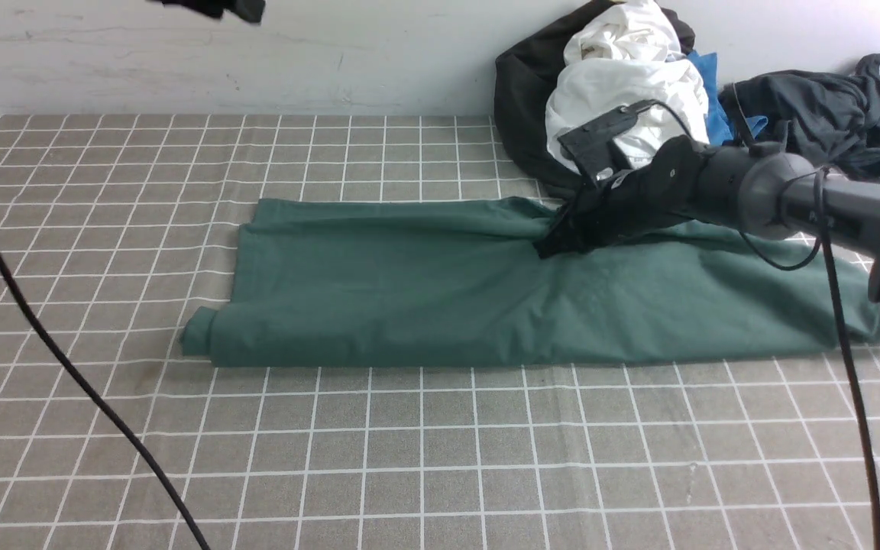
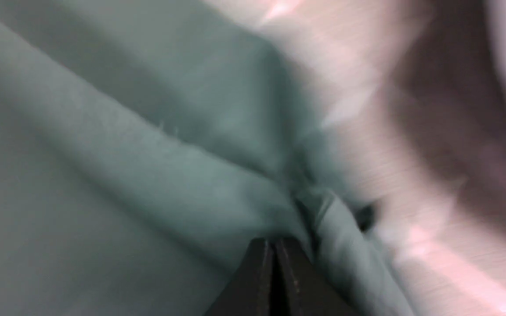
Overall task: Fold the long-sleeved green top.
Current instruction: Use both arms to drag the lower edge of the fabric forward and fold it over the upper edge, then use the right arm to clamp the right edge of the fabric
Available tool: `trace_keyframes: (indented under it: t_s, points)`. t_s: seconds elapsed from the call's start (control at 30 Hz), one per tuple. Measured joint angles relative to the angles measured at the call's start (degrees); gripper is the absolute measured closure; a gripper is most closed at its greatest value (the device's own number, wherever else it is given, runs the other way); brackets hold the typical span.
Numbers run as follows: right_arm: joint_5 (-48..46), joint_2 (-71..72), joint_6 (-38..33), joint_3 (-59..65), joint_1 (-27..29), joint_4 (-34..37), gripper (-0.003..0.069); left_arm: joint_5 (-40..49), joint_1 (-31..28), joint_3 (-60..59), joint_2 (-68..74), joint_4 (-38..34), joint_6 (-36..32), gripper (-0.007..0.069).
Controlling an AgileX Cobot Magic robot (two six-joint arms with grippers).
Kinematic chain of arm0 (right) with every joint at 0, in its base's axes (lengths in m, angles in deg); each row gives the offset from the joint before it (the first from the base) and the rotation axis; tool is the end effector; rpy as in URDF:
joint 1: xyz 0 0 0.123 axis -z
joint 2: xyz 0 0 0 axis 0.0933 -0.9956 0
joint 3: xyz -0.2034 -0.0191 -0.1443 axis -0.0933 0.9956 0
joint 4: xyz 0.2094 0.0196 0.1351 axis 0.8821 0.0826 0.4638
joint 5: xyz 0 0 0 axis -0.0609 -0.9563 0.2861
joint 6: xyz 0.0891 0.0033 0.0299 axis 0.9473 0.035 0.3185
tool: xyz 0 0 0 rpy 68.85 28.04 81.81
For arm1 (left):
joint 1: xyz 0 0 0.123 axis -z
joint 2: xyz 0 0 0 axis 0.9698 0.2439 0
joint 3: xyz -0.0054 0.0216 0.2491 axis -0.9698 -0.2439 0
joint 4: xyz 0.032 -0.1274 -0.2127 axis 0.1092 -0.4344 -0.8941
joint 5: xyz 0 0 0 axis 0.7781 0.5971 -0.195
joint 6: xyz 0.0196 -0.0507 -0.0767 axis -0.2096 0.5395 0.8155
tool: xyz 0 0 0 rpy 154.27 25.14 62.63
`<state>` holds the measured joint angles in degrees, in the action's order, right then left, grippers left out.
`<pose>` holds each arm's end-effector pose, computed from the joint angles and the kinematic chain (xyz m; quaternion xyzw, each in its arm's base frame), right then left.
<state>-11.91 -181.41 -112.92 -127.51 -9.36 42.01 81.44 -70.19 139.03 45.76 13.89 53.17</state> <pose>0.4853 0.1414 0.1048 -0.2505 0.8910 0.0712 0.3718 0.4325 -0.0618 0.3946 0.1291 0.8997 -0.0906 0.4069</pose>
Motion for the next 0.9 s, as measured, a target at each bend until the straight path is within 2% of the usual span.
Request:
trace_keyframes:
  t_s: [0.1, 0.17, 0.3, 0.4, 0.43, 0.5, 0.57, 0.6, 0.63, 0.67, 0.77, 0.9]
  points:
    - [3.0, 0.3, 6.3, -2.4, 1.7, -1.8, 0.0655, 0.0, 0.0, -5.4, -9.0, 0.0, -1.7, 0.0349]
    - [0.1, 1.5, 9.5, -5.2, 3.4, -3.7, 0.0636, 0.0, 0.0, -12.9, -15.9, 0.9, -2.6, 0.0349]
    - [-14.0, 5.8, 12.5, -8.4, 5.9, -10.3, 0.0608, 0.0, 0.0, -30.7, -28.9, 4.0, -2.8, 0.0349]
    - [-30.9, 10.1, 15.7, -8.8, 7.8, -16.0, 0.0597, -2.0, -0.1, -49.3, -41.7, 5.1, -2.8, 0.0349]
    - [-31.9, 10.1, 15.9, -8.8, 7.9, -16.0, 0.0596, -2.4, -0.1, -52.0, -43.4, 5.2, -2.8, 0.0349]
    - [-43.2, 12.0, 17.5, -8.9, 10.2, -18.1, 0.0593, -10.4, -0.1, -68.8, -53.2, 5.2, -2.8, 0.0360]
    - [-46.4, 12.2, 17.8, -8.9, 11.1, -18.4, 0.0592, -14.1, -0.1, -75.2, -57.9, 5.2, -2.8, 0.0377]
    - [-48.6, 12.2, 17.8, -8.9, 12.8, -18.7, 0.0587, -18.8, -0.1, -86.8, -64.4, 5.2, -2.8, 0.0426]
    - [-48.8, 12.2, 17.8, -8.9, 13.0, -18.8, 0.0586, -19.2, -0.1, -87.8, -65.8, 5.2, -2.8, 0.0433]
    - [-49.3, 12.2, 17.8, -8.9, 14.1, -18.9, 0.0578, -21.7, -0.1, -94.4, -70.0, 5.2, -2.8, 0.0502]
    - [-49.4, 12.2, 17.8, -8.9, 16.1, -20.0, 0.0542, -22.7, -0.1, -104.4, -76.2, 5.2, -2.8, 0.0601]
    - [-49.6, 12.2, 18.6, -8.9, 18.1, -23.2, 0.0428, -21.3, -0.1, -111.3, -81.3, 5.2, -2.8, 0.0631]
